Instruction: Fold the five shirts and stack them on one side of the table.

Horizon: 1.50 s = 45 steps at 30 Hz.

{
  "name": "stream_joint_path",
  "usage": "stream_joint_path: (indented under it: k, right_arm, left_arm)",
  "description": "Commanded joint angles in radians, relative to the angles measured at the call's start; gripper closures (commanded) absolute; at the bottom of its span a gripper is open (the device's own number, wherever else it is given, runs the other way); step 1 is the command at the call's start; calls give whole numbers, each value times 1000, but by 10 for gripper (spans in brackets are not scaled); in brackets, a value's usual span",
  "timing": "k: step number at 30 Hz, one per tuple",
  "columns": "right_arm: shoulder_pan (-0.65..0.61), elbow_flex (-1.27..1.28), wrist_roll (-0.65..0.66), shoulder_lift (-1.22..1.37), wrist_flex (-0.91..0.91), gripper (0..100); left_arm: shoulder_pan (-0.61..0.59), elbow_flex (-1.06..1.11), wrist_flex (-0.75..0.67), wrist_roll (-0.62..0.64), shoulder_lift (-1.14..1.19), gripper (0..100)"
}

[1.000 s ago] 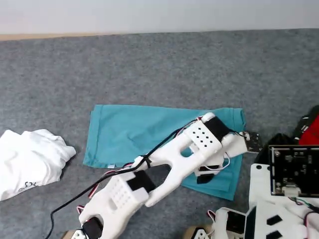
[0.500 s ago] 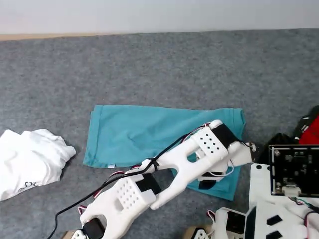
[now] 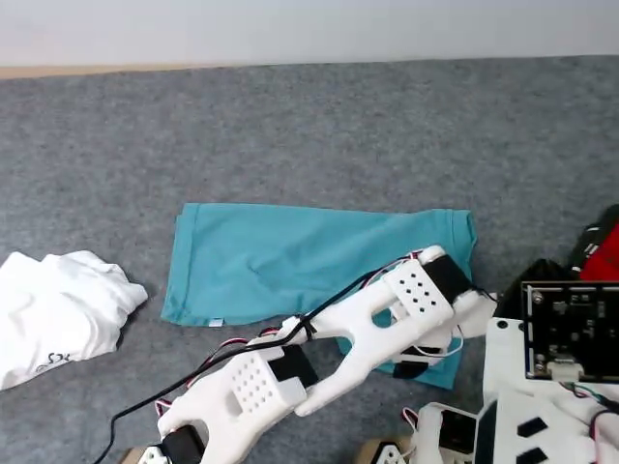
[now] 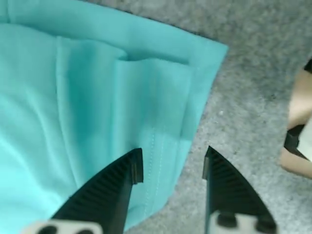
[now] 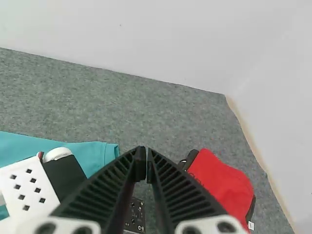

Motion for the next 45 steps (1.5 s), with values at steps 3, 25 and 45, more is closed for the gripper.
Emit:
stream_joint_path:
  k: [3,25,45]
  right_arm:
    - [8,0,-8,10,33,987]
    - [10,0,-9,10,33,987]
    - [10,0,-9,10,33,987]
  left_arm:
    - [-28,-35,28,-12,18,792]
    - [-58,-65,17,-38,91,963]
    - [-20,-59,31,-32,-158,995]
